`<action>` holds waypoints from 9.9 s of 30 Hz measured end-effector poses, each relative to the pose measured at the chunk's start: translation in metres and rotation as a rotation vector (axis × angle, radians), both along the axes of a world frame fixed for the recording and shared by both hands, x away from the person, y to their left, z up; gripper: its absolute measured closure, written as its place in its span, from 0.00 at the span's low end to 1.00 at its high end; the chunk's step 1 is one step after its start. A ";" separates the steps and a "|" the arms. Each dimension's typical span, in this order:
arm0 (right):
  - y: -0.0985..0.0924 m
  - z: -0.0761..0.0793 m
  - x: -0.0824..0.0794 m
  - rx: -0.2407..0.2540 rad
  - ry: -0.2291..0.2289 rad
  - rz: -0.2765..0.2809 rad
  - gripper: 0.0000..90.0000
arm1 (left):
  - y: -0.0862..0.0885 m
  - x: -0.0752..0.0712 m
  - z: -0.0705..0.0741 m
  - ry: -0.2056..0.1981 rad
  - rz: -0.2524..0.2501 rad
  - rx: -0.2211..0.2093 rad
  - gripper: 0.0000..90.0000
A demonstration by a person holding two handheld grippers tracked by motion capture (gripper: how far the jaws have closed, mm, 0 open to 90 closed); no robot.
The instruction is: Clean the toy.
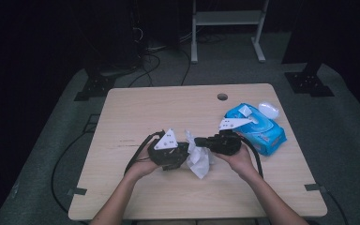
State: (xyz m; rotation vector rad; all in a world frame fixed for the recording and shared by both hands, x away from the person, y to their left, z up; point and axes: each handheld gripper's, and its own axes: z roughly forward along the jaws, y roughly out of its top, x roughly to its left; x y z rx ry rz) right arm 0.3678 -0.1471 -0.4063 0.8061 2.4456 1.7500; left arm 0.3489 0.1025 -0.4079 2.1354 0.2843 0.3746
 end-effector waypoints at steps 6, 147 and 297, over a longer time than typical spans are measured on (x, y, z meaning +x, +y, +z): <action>0.004 0.009 -0.001 0.042 -0.023 0.019 0.97 | -0.001 0.001 0.001 0.003 0.000 0.000 0.73; 0.032 -0.036 0.028 -0.137 -0.014 -0.040 0.96 | 0.043 0.026 -0.036 0.125 0.100 0.201 0.54; 0.022 -0.029 0.018 -0.044 0.018 -0.036 0.97 | 0.044 0.051 -0.011 0.210 0.070 0.019 0.47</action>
